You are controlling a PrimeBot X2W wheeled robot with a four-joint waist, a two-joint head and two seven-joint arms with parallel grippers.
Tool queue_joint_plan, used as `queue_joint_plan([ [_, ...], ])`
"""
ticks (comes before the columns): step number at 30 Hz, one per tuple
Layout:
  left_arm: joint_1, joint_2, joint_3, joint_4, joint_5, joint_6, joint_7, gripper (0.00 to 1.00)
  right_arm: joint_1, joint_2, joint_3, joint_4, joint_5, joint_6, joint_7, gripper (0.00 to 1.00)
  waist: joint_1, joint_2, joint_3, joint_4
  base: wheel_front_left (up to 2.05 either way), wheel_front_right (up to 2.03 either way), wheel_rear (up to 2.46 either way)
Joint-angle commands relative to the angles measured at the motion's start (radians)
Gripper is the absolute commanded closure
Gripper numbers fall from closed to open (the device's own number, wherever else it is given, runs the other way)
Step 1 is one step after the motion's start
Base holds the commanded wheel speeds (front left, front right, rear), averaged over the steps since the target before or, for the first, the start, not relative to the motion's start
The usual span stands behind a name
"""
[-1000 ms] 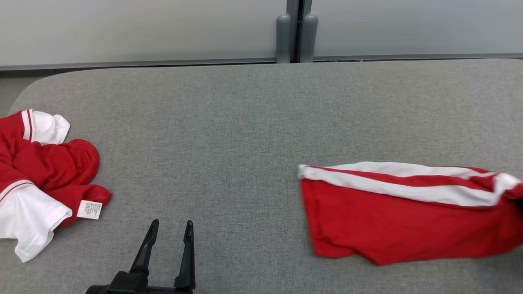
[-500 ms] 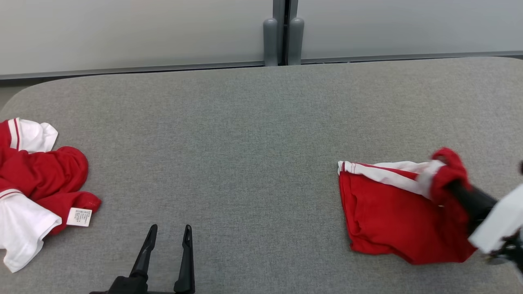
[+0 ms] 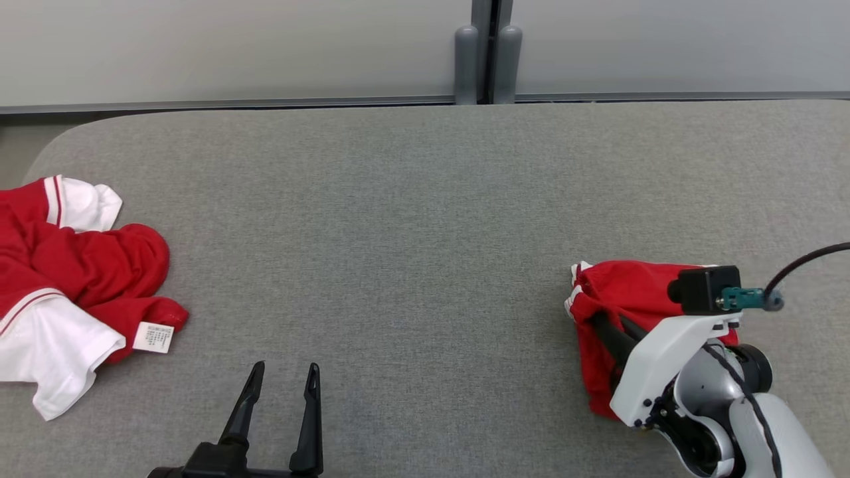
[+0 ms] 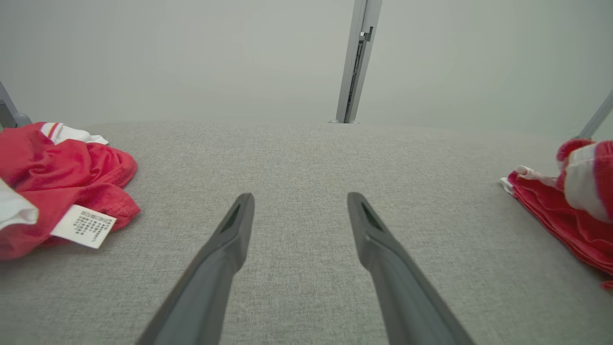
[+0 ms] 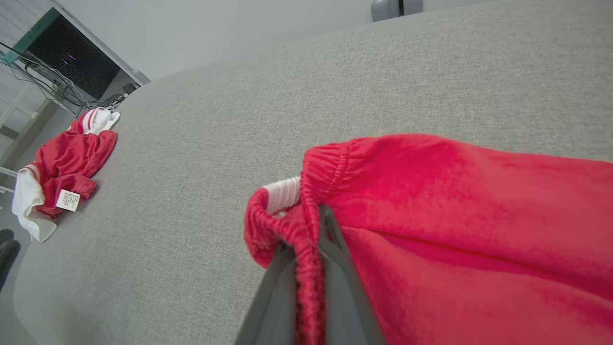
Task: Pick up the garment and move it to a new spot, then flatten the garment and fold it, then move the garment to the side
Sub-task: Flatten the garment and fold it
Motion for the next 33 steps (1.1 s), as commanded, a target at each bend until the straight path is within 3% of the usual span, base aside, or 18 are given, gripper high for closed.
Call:
queue_joint_plan([
  [1, -0.006, 0.003, 0.001, 0.002, -0.007, 0.003, -0.005, 0.0, -0.011, 0.0, 0.004, 0.013, -0.016, 0.002, -0.02, 0.98, 0.0, 0.0, -0.003, 0.009, 0.0, 0.0, 0.0],
  [3, 0.003, 0.003, -0.004, 0.007, -0.01, 0.004, -0.005, 0.0, -0.016, 0.002, 0.008, 0.039, -0.034, 0.002, -0.036, 0.89, 0.0, 0.0, -0.005, 0.014, 0.0, 0.0, 0.0],
  [4, 0.007, 0.003, -0.008, 0.008, -0.014, 0.005, -0.005, 0.0, -0.019, 0.002, 0.017, 0.048, -0.045, 0.002, -0.042, 0.68, 0.0, 0.0, -0.006, 0.015, 0.0, 0.0, 0.0],
  [5, 0.009, 0.003, -0.011, 0.009, -0.018, 0.007, -0.005, 0.0, -0.019, 0.0, 0.024, 0.055, -0.053, 0.002, -0.048, 0.38, 0.0, 0.0, -0.007, 0.017, 0.0, 0.0, 0.0],
  [6, 0.012, 0.003, -0.013, 0.011, -0.019, 0.009, -0.005, 0.0, -0.018, -0.002, 0.026, 0.062, -0.059, 0.002, -0.058, 0.0, 0.0, 0.0, -0.01, 0.019, 0.0, 0.0, 0.0],
  [10, 0.02, 0.003, -0.014, 0.013, -0.027, 0.012, -0.005, 0.0, 0.009, -0.01, 0.029, 0.046, -0.076, 0.002, -0.098, 0.0, 0.0, 0.0, -0.021, 0.019, 0.0, 0.0, 0.0],
  [14, 0.029, 0.004, 0.008, 0.017, -0.026, 0.003, -0.005, 0.0, 0.072, -0.041, 0.047, -0.056, -0.084, 0.002, -0.163, 0.0, 0.0, 0.0, -0.048, 0.016, 0.0, 0.0, 0.0],
  [19, 0.064, 0.003, 0.05, 0.015, -0.033, -0.004, -0.005, 0.0, 0.205, -0.133, 0.052, -0.216, -0.119, 0.002, -0.235, 0.0, 0.0, 0.0, -0.097, 0.003, 0.0, 0.0, 0.0],
  [23, 0.088, 0.003, 0.08, 0.014, -0.036, -0.012, -0.004, 0.0, 0.303, -0.175, -0.008, -0.282, -0.133, 0.002, -0.342, 0.0, 0.0, 0.0, -0.136, -0.004, 0.0, 0.0, 0.0],
  [26, 0.104, 0.004, 0.087, 0.006, -0.046, -0.005, -0.005, 0.0, 0.368, -0.196, -0.086, -0.258, -0.218, 0.001, -0.445, 0.0, 0.0, 0.0, -0.164, -0.005, 0.0, 0.0, 0.0],
  [31, 0.123, 0.004, 0.092, -0.009, -0.051, 0.001, -0.005, 0.0, 0.434, -0.164, -0.229, -0.152, -0.317, 0.001, -0.669, 0.0, 0.0, 0.0, -0.192, 0.001, 0.0, 0.0, 0.0],
  [33, 0.128, 0.004, 0.095, -0.009, -0.048, -0.001, -0.005, 0.0, 0.442, -0.15, -0.253, -0.125, -0.327, 0.001, -0.698, 0.0, 0.0, 0.0, -0.198, 0.003, 0.0, 0.0, 0.0],
])
